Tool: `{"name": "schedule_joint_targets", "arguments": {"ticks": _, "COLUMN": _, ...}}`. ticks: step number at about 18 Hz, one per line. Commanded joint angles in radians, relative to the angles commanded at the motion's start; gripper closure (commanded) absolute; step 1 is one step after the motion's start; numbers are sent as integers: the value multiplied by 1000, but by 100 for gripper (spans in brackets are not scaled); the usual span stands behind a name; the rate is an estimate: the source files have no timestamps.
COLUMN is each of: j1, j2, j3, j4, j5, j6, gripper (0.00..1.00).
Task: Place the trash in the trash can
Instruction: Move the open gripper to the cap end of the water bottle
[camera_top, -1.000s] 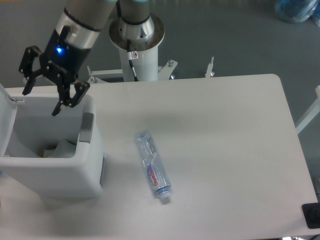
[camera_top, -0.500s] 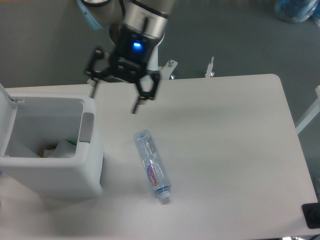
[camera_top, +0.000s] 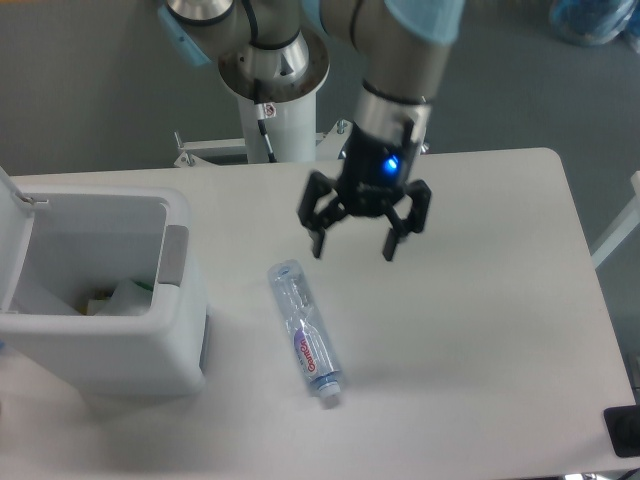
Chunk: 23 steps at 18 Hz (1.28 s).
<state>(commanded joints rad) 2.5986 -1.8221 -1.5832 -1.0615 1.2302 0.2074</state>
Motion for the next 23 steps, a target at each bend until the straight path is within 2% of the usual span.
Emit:
{"name": "schedule_joint_targets", "arguments": {"ticks": 4, "j1": -3, "j2": -88, "j3": 32, "j4": 2, "j5": 8, "j6": -89, "gripper": 0}}
{"name": "schedule_joint_targets", "arguments": {"ticks": 12, "j1": -83, "j2": -224, "j3": 57, "j4": 0, "j5": 176, "j6": -118, "gripper": 0}}
{"name": "schedule_joint_targets", "arguments": {"ticks": 19, "j1": -120, "j2": -307, "j3": 109, "j4": 2, "j5": 216, "j6": -218, "gripper": 0}}
{"name": "schedule_joint_targets", "arguments": {"ticks": 23, "j1": -141, "j2": -353, "j3": 158, "j4": 0, "j5": 215, "j6": -226, "gripper": 0}}
